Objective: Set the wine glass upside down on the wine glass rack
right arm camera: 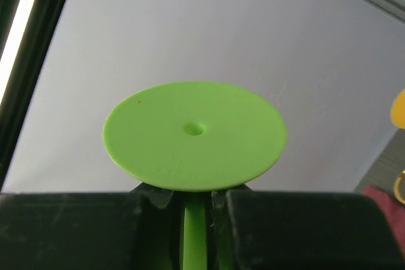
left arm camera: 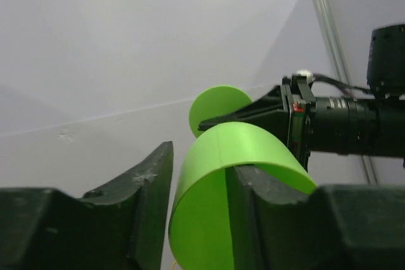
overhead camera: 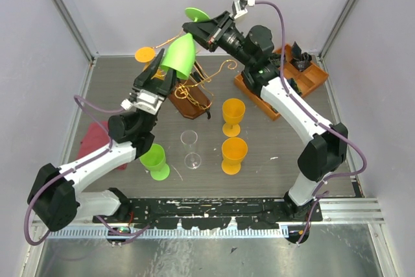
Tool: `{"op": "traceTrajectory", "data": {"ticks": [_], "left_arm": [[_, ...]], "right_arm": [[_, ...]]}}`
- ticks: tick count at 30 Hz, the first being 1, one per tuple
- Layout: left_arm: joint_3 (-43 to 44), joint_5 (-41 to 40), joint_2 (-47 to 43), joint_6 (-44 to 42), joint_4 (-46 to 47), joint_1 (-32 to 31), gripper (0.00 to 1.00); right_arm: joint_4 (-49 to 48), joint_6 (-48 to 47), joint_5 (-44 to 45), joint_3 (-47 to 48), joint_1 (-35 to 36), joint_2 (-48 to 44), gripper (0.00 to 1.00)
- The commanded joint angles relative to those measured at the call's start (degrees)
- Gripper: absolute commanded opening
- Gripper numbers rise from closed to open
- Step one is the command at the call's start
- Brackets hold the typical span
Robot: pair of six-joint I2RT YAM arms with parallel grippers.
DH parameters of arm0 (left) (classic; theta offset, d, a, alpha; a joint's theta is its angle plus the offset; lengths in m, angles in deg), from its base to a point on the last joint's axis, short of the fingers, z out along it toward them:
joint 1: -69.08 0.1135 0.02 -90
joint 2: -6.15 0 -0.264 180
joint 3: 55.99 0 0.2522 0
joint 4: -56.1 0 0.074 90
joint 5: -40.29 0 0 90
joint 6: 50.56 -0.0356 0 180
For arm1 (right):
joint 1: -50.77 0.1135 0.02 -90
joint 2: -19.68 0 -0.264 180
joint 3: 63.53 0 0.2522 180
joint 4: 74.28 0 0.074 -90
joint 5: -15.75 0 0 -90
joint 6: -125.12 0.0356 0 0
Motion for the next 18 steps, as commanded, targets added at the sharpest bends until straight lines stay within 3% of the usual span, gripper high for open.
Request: {"op": "traceTrajectory", "data": {"ticks": [1,5,10,18], "left_arm": [[-3.63,1.35,-3.64,-1.14,-1.60,-0.52,0.49],[-7.85,1.68,-7.82,-0.70,-7.28,-0.55,0.56],[-11.34,-1.09,-15.33,1.04,-19.17,-0.55,0.59],[-9.96,-9.94,-22.87,1.02,-31.74,-0.49,0.66]], "right_arm": [[5.75,-14.18,0.44,6.31,-0.55,-1.90,0.01],[13.33,-27.17,5.73,11.26,-2.37,-2.98,0.01],[18.47,-43.96,14.92,10.94,-4.45,-7.09,0.01],[20.95,-73.12,29.69,-2.20,-5.46,-15.62,0.01]]}}
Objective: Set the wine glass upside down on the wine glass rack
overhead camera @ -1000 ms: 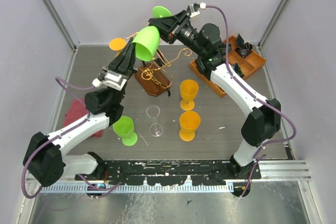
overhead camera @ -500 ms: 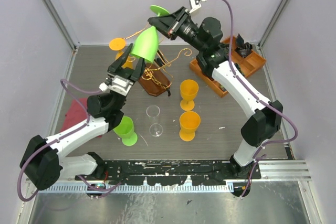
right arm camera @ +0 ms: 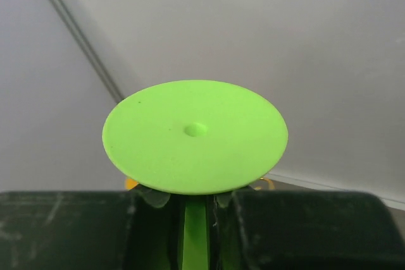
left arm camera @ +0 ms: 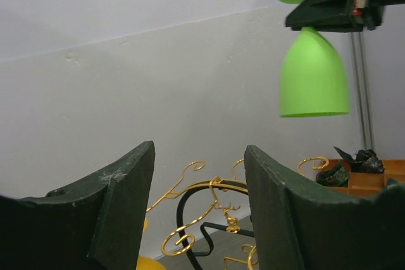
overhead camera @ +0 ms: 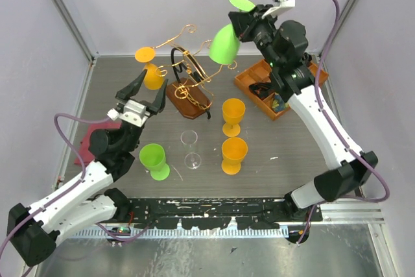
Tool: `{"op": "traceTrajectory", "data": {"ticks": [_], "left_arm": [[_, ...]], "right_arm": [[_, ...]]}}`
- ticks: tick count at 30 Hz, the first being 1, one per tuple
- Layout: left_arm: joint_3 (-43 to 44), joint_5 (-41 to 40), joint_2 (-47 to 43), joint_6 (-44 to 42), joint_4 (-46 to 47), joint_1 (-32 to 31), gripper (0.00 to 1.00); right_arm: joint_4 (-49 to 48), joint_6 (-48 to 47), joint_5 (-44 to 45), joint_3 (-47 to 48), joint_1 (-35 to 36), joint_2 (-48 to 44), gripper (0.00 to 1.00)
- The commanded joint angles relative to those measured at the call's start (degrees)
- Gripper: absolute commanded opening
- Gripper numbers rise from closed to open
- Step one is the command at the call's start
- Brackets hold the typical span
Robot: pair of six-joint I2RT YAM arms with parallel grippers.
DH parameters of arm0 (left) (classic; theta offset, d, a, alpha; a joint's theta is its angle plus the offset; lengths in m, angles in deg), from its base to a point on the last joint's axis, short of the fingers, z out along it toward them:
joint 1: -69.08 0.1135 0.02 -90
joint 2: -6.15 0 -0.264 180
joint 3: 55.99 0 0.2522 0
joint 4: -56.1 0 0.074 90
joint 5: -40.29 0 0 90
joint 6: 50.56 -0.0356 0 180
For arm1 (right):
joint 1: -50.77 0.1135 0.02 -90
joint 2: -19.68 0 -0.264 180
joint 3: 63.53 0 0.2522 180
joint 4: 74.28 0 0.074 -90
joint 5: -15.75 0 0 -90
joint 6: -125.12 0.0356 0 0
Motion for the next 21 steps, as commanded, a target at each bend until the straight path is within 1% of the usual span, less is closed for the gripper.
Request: {"op": "traceTrajectory", "data": {"ticks": [1,4,6,9,11,15,21], "left_arm": [[1.49,-6.55,-2.29,-0.20,-7.15,-0.17,0.66],[2.50,-9.08,-2.95,-0.39,-8.86,-0.18,0.68],[3.16,-10.87,-3.00,-0.41,-9.39,-0.15,0.70],[3.96,-12.13,-2.93,-0.53,-10.26,-0.15,0.72],[4.56,-12.45,-2.70,-0.49,-11.18,-0.15,0.73],[4.76,-13.40,-2.25,-0.67,-11.77,-0.12,0.74],[4.40,-14.36,-2.33,-0.51,-12.29,-0.13,0.74]], "right_arm": [[0.24,-23.23,11.01,-7.68,-0.45,-6.50,0.01],[-0.29,-29.35,13.60,-13.51,-1.95,-9.41,0.01],[-0.71,-29.02,11.95,-17.15,-4.66,-10.92,0.01],[-3.19,-26.10,6.16,-22.80,-10.39,-12.73,0.01],[-5.57,-26.53,3.86,-26.85,-13.06,-13.23,0.01],[-11.71,-29.74,-1.98,-32.48,-14.46,-13.44,0.01],[-23.68,-34.17,-15.96,-40.79,-15.06,-13.56,0.01]]}}
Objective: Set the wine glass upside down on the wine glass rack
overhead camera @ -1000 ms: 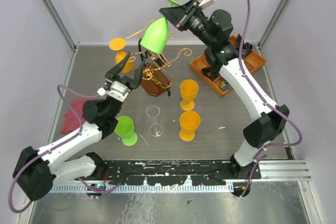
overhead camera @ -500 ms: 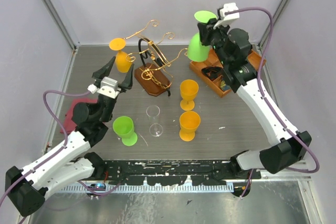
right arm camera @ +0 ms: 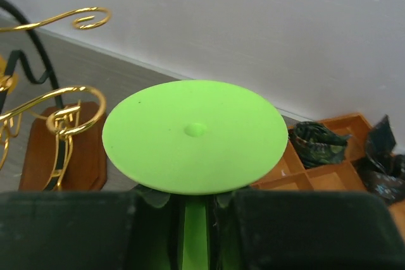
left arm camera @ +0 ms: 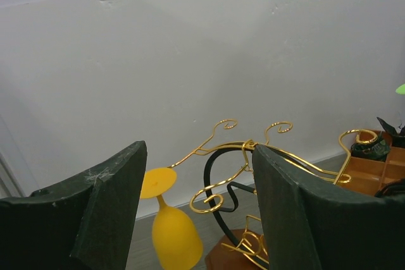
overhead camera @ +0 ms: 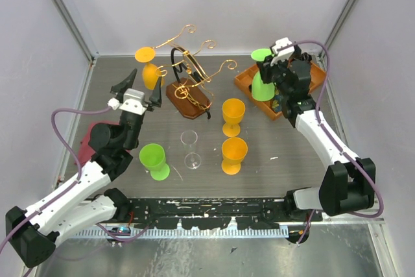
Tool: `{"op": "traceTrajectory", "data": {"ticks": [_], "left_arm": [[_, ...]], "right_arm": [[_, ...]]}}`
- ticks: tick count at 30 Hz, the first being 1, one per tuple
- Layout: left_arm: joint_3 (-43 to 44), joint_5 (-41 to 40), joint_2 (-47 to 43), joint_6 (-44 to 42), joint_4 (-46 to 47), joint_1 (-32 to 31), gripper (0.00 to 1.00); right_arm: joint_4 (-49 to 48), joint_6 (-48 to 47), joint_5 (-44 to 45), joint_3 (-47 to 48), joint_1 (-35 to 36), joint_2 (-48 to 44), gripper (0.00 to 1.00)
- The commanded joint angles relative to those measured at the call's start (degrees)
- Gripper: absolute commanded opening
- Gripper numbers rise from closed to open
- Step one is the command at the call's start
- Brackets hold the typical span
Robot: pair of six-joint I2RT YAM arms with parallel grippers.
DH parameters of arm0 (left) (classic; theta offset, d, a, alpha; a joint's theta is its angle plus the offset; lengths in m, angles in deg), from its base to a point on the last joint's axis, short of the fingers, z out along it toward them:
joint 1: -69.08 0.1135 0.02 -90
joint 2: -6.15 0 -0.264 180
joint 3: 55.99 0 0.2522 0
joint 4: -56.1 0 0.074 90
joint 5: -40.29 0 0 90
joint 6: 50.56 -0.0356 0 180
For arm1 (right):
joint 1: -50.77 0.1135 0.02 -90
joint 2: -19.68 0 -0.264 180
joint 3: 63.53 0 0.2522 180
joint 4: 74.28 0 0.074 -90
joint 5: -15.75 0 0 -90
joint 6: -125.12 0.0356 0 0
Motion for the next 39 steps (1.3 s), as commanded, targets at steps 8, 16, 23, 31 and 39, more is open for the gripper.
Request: {"op": "traceTrajectory", "data": {"ticks": [8,16,23,31,39], "left_arm": [[1.32,-1.95,-1.65,0.29,-2.41,-0.14,0.75],[8.33,6.84,0.35,-1.98,-14.24,-0.10,0.77],[7.93,5.99,1.63,-0.84,-12.06,-0.16,0.79],[9.42,5.79,2.59,-0.76,-14.56,-0.14,0.79],[9.33,4.76,3.66,0.15,-14.94,-0.17,0.79]], "right_arm": [[-13.43,-6.97,-18.56,-3.22,-0.33,0.81,0.01],[-9.38,-9.64,-22.13,-3.19,-0.40,2.21,0.01],[-14.35,-8.04,-24.43,-6.07,-0.38,2.93,0.01],[-24.36,-2.09,-26.39,-10.29,-0.37,5.01,0.01],[-28.71,0.66,-27.98,-9.81,-0.26,6.39,0.01]]}}
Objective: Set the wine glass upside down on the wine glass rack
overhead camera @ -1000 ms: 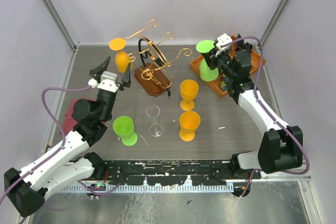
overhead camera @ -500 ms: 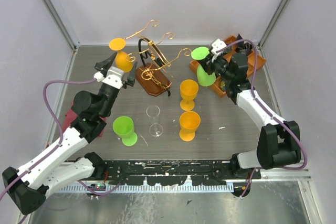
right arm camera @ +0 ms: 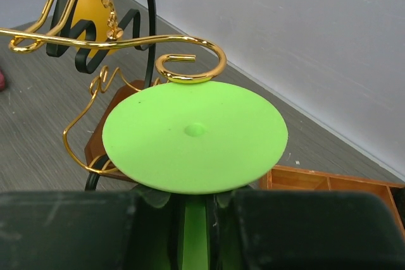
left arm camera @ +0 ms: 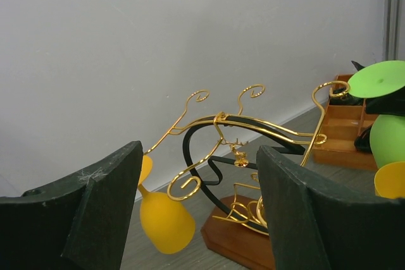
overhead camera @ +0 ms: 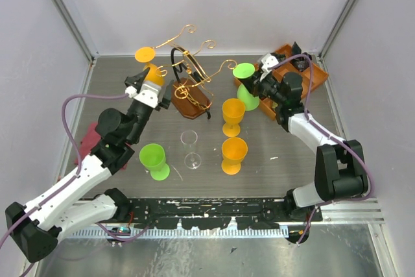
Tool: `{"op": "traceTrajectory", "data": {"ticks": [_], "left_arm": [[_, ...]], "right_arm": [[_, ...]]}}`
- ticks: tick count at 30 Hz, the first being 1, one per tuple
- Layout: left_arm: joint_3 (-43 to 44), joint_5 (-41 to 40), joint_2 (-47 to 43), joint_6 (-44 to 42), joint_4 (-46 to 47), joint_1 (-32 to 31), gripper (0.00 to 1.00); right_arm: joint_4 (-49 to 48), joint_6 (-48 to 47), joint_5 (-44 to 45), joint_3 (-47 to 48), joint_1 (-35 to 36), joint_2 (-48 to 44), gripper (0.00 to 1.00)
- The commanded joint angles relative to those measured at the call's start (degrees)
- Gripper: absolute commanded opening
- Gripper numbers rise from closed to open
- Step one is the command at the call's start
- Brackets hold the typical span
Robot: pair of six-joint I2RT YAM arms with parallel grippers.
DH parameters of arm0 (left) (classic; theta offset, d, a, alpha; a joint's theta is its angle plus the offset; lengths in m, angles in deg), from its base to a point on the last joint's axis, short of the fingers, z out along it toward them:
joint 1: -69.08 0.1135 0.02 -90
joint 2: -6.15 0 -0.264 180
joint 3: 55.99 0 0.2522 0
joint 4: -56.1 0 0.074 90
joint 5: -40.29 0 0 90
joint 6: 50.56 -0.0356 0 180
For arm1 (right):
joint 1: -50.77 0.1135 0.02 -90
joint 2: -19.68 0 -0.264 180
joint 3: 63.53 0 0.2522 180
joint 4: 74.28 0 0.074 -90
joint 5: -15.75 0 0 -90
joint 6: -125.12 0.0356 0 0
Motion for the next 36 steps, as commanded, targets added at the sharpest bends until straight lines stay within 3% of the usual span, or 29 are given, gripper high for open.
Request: {"op": "traceTrajectory", "data": {"ticks": [1,15,24,36], "left_arm": [[2.38,-1.07,0.25,1.00,0.12,-0.13,0.79],[2.46,-2.45,0.99,0.10,0.48,-0.11,0.80],[2.31,-2.95,1.52,-0.69,1.12,-0.13,0.80],[1.93,-3.26,2.13,-0.50,1.88,-0.14,0.81]], "right_arm": [[-8.10,2.38,-1.63,1.17,-0.08,-0.60,0.01],[4.28,-7.18,3.18,2.20,-0.07,-5.77,0.01],[2.30,-4.87,2.58,3.19,-0.07,-6.84,0.01],[-9.08,2.84,0.00,4.56,0.78,-0.25,0.01]]}}
